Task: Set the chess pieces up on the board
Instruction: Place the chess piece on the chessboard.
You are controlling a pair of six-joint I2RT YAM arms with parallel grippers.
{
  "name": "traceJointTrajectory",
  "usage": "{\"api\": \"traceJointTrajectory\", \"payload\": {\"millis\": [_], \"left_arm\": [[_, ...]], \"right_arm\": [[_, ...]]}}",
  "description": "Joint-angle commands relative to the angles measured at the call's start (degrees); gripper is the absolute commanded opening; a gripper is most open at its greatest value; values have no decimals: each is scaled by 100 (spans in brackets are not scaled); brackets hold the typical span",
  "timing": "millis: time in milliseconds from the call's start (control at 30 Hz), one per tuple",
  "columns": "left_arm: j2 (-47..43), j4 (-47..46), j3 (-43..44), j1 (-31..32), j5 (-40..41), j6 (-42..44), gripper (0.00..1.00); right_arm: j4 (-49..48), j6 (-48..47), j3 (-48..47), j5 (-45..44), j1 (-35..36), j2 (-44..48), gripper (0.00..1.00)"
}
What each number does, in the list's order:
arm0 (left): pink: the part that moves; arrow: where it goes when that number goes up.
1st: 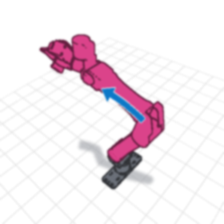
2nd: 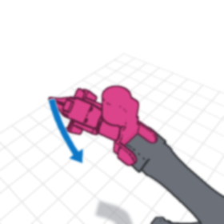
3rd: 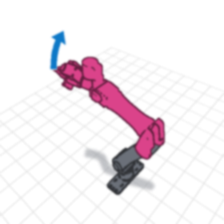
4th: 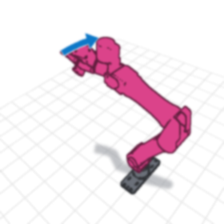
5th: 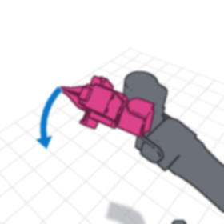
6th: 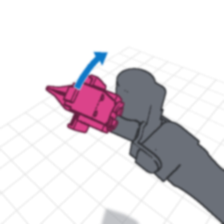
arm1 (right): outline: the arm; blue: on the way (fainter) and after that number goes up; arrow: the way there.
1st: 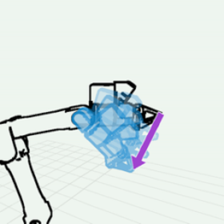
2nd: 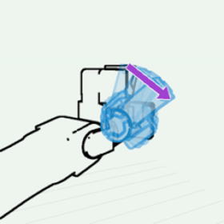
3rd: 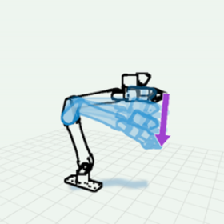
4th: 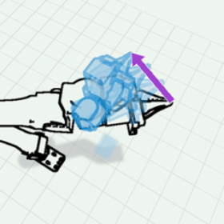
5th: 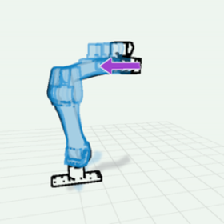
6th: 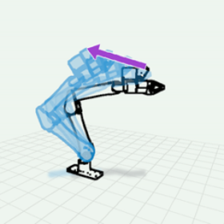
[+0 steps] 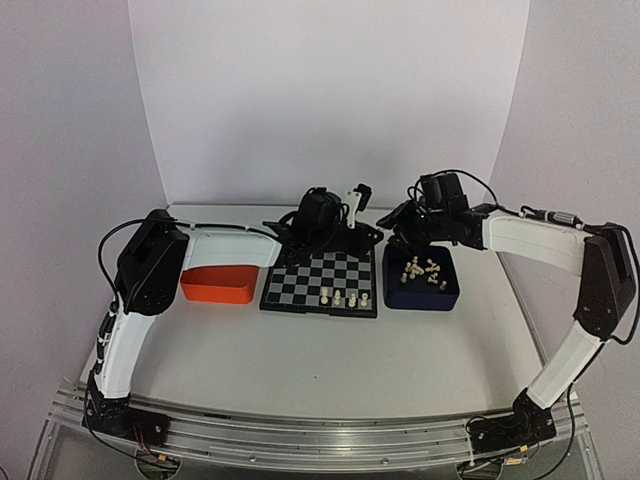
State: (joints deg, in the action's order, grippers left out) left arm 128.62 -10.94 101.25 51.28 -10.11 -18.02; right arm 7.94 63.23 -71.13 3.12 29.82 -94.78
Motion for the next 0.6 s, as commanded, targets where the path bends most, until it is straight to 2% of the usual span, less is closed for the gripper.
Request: {"api": "traceJointTrajectory", "payload": {"millis": [0,67,100,267,333,400,567], "left_arm": [[-792,1053,236,-110,98,-245,0],[-1006,1854,366,-204,74,-236,0],[-1131,2179,374,-244,108,-223,0],[-1658,4126,552,-451,429,-235,0],[-1712,4954,802,-576,446,-481,0],[-1689,5881,1038,-751,205,-682,0],[-1334,7531,1777,-1026,-190,-784,0]], "right_arm": [[14,-520,231,-101,24,721,65],[175,-952,260,-116,23,871,82],[304,-1219,263,-120,17,936,85],[886,-2304,363,-57,-203,1131,89],[1141,-2590,365,-4,-355,1125,89],[1479,-2750,347,41,-541,1070,89],[1792,-3124,438,65,-863,1019,88]]}}
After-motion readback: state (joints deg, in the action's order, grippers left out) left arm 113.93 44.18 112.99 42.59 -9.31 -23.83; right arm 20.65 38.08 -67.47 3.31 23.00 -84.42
